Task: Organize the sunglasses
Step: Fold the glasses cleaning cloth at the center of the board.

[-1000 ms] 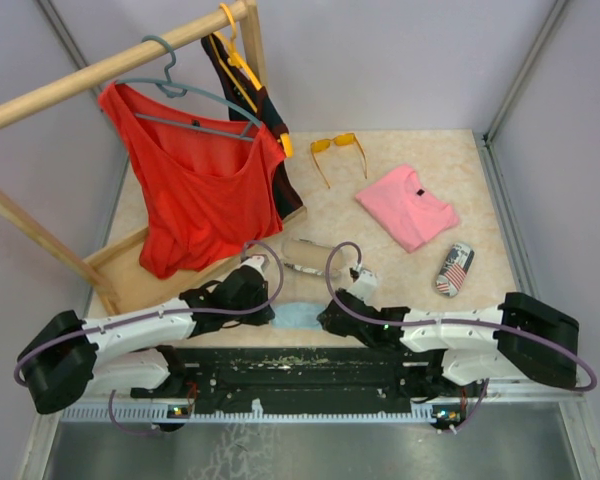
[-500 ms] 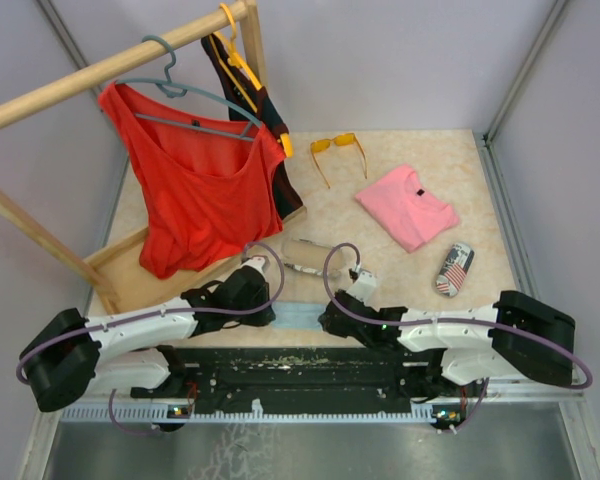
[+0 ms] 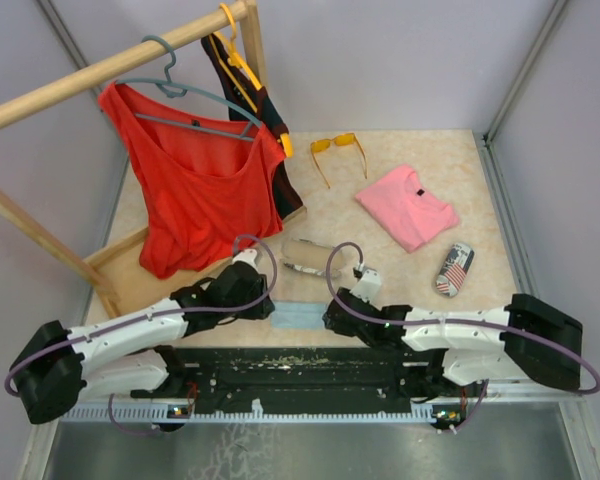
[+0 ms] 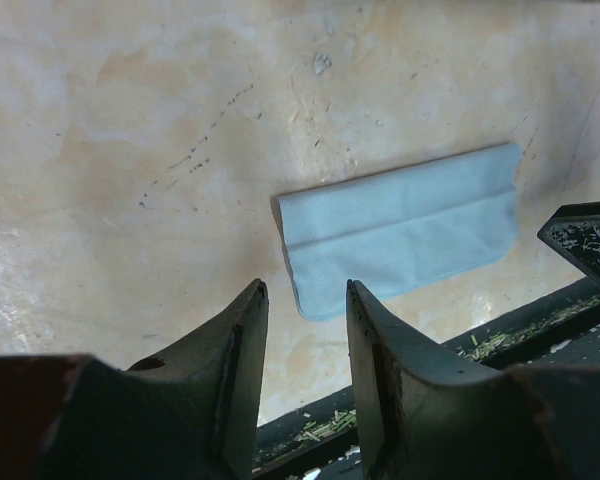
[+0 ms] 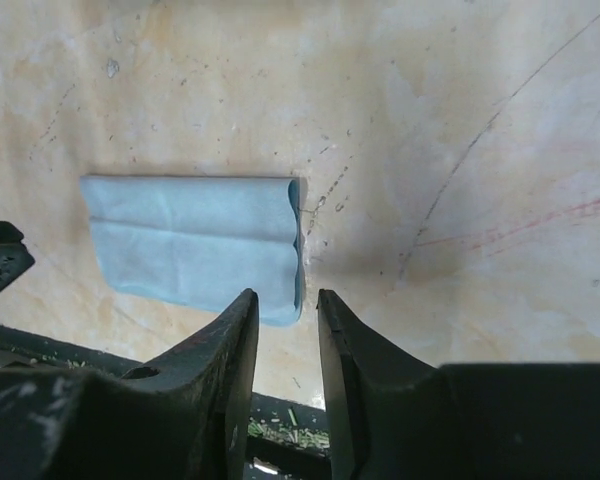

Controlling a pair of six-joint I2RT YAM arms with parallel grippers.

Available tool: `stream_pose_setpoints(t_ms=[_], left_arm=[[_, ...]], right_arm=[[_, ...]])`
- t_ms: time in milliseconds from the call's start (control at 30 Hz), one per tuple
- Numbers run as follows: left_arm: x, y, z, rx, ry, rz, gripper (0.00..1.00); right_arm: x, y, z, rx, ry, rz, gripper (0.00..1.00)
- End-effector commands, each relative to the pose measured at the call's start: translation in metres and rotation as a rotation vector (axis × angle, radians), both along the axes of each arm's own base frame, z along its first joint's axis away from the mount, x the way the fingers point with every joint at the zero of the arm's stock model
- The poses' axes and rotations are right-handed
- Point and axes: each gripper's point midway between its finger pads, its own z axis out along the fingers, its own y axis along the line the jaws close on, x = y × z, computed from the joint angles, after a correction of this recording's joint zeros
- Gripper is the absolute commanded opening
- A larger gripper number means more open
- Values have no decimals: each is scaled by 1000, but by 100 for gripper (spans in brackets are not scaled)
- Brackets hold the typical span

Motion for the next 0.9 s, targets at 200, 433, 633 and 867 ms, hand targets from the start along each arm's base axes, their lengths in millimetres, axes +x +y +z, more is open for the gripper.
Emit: stream_pose_setpoints(t_ms=[200,433,633,867], left_arm=[[21,1,32,-55,-87,31,46],[29,4,29,-67,-75,35,47],[42,7,36,-79,-86,51,48],[55,14,44,-90,-87,78,47]], right_arm=[[24,-41,42,-174,-191,-23,34],[41,-57,66,-253,-232,64,34],[59,-76,81,-267,-213,62,33],[80,-103,95,-304,-199,32,33]])
